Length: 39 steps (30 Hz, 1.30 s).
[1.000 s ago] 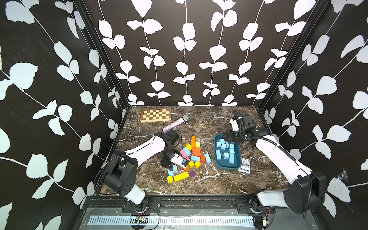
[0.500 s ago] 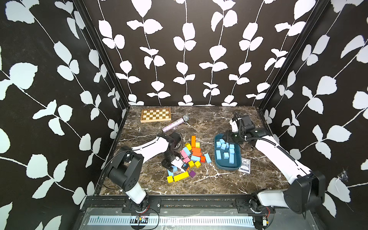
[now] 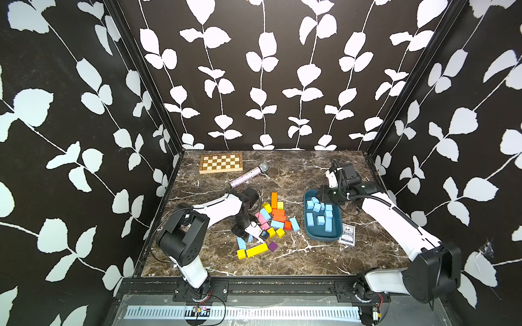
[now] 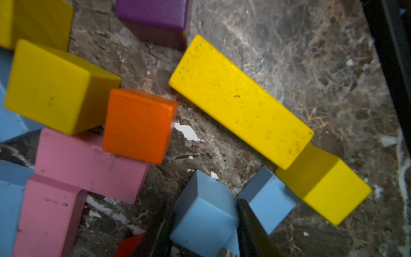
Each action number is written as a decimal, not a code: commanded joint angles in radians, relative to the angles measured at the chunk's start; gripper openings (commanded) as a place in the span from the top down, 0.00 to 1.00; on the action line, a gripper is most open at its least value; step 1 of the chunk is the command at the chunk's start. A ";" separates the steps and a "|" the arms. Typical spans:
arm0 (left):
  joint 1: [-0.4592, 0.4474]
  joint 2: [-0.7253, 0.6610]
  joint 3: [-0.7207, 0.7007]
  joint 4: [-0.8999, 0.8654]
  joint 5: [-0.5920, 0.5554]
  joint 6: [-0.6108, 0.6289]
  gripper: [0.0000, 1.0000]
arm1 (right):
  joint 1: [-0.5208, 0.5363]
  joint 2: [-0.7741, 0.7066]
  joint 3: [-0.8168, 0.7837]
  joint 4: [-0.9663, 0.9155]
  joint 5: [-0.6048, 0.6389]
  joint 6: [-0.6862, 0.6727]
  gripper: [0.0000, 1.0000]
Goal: Pick out the blue building blocks
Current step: Pick up the building block from the center of the board.
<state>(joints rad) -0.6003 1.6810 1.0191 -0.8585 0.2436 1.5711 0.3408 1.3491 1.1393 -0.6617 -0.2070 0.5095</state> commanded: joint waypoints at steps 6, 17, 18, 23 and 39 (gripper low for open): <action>-0.006 -0.058 0.111 -0.039 0.103 -0.235 0.67 | 0.012 -0.036 -0.039 0.090 -0.072 0.075 0.58; -0.005 -0.138 0.247 0.048 0.225 -0.639 0.68 | 0.062 -0.028 -0.110 0.356 -0.231 0.222 0.58; -0.004 -0.138 0.261 0.069 0.232 -0.680 0.68 | 0.067 -0.028 -0.117 0.380 -0.242 0.233 0.57; -0.005 -0.118 0.324 0.124 0.274 -0.836 0.69 | 0.092 -0.027 -0.126 0.431 -0.261 0.248 0.57; -0.005 -0.077 0.391 0.140 0.335 -0.909 0.69 | 0.131 -0.018 -0.143 0.527 -0.319 0.293 0.56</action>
<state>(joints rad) -0.6006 1.6024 1.3773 -0.7250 0.5434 0.6773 0.4641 1.3323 1.0142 -0.1917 -0.5072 0.7803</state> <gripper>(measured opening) 0.413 0.445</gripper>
